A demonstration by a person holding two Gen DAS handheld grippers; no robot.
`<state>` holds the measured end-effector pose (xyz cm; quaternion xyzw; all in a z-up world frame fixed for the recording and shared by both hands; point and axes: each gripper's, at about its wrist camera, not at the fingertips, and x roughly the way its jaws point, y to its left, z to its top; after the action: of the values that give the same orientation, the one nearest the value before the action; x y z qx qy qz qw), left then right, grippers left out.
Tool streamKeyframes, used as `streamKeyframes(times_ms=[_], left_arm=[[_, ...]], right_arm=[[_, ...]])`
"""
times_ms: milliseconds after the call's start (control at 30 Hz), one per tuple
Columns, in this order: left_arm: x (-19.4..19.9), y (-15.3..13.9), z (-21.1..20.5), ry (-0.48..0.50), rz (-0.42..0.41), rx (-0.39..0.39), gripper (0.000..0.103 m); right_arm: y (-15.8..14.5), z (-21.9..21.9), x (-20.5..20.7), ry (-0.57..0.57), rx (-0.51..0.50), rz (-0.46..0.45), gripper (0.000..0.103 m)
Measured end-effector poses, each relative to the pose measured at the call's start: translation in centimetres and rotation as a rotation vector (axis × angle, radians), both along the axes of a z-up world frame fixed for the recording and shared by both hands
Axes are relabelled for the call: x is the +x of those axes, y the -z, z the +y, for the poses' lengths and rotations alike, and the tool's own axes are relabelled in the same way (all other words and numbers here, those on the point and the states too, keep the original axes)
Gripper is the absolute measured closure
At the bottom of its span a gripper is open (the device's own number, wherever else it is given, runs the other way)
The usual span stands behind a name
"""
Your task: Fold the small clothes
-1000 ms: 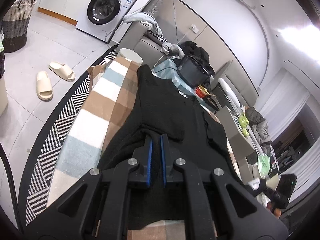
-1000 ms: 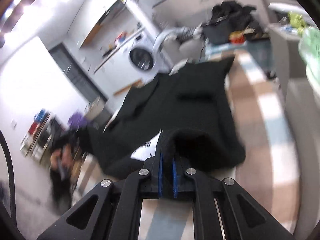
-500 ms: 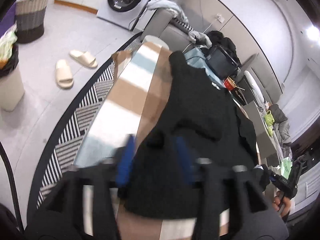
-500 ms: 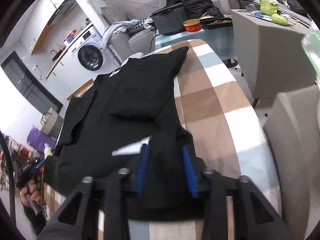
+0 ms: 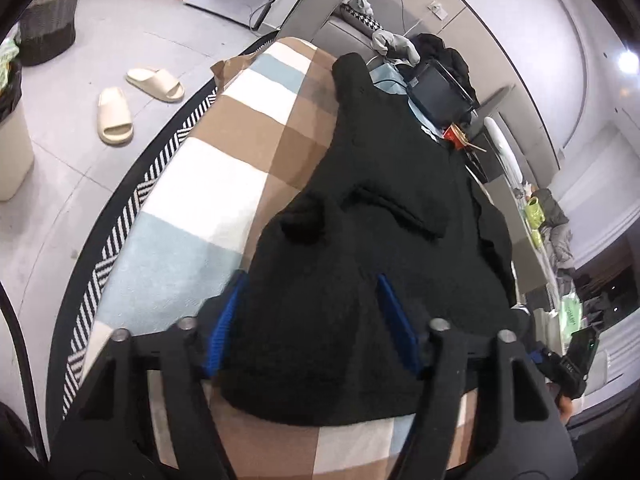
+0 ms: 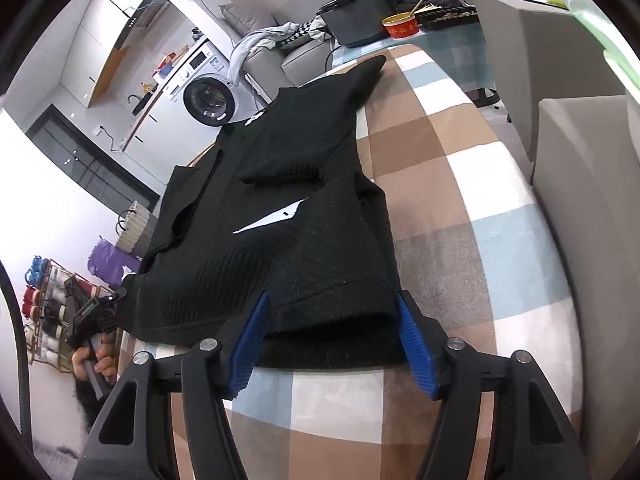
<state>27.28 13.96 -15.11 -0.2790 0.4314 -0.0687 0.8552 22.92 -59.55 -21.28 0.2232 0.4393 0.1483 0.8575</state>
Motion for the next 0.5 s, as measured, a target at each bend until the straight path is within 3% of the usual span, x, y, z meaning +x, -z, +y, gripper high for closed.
streamKeyframes(times_ms=[33,133,300,467,500], left_arm=[[0.1,0.0,-0.2,0.003,-0.002,0.01,0.059],[0.3,0.1,-0.2,-0.001,0.002,0.003,0.072],[0.3,0.3,0.3,0.0,0.005,-0.034,0.07],[0.9,0.1,-0.1,-0.002,0.001,-0.023,0.067],[1.0,0.1,-0.3,-0.007,-0.005,-0.016,0.069]], right_arm=[[0.1,0.1,0.2,-0.001,-0.002,0.0,0.037],[0.2,0.1,0.6,0.006,-0.021,0.012,0.037],[-0.2,-0.9,-0.2,0.021,-0.033,0.007,0.037],[0.9,-1.2,0.3,0.018,0.049,0.012,0.038],[1.0,-0.9,0.5,0.012,0.063,0.004,0.043]])
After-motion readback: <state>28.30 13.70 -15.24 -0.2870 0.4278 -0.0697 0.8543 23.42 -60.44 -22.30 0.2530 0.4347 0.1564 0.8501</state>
